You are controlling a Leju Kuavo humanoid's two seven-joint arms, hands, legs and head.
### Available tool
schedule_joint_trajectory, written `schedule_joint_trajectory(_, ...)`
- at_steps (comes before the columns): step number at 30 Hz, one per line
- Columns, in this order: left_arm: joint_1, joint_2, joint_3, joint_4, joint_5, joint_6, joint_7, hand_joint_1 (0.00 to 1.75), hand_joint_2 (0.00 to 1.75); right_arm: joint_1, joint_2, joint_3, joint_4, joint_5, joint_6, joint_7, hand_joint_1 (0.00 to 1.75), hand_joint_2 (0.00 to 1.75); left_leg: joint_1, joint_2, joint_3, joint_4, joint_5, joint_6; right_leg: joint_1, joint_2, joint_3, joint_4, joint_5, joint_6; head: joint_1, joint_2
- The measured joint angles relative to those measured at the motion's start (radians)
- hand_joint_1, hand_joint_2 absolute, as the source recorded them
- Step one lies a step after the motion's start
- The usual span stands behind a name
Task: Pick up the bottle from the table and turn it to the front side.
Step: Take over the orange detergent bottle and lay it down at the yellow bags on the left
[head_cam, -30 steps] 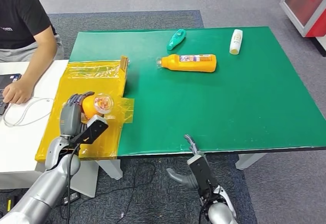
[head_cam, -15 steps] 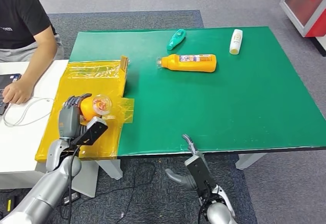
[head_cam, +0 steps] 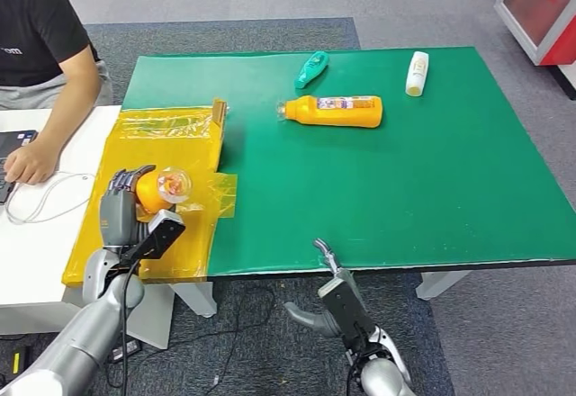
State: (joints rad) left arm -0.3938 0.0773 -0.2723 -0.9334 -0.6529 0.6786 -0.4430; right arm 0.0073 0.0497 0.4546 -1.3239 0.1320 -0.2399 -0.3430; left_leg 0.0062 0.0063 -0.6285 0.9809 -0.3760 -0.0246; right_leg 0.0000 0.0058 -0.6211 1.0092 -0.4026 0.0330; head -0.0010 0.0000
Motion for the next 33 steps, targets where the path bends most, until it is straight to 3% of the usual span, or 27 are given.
schedule_joint_trajectory(15, -0.008, -0.044, 0.087, 0.005, 0.107, 0.000, -0.190, 1.75, 1.75, -0.024, 0.000, 0.037, 0.037, -0.017, -0.003, -0.021, 0.00, 1.75, 0.000, 0.000, 0.000, 0.000, 0.000, 0.000, 0.000, 0.000, 0.000, 0.000, 0.000, 0.000, 0.000, 0.000)
schedule_joint_trajectory(33, -0.002, -0.058, 0.079, -0.093, 0.215, 0.000, -0.215, 1.60, 1.75, -0.050, -0.001, 0.068, 0.073, -0.033, -0.005, -0.026, 0.00, 1.75, 0.000, 0.000, 0.000, 0.000, 0.000, 0.000, 0.000, 0.000, 0.000, 0.000, 0.000, 0.000, 0.000, 0.000)
